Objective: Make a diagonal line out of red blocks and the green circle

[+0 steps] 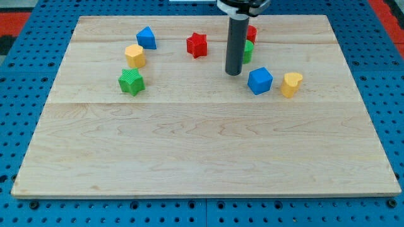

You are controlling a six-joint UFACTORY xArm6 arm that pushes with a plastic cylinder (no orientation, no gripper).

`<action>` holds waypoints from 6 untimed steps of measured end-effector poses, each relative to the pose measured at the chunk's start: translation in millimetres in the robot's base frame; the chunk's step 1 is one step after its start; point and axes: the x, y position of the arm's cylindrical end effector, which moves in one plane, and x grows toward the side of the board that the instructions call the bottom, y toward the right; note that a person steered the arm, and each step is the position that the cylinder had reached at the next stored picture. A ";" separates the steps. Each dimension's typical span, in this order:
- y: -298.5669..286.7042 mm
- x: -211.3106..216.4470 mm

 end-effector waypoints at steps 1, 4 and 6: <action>4.0 31.3; -52.1 -26.0; 0.0 -83.2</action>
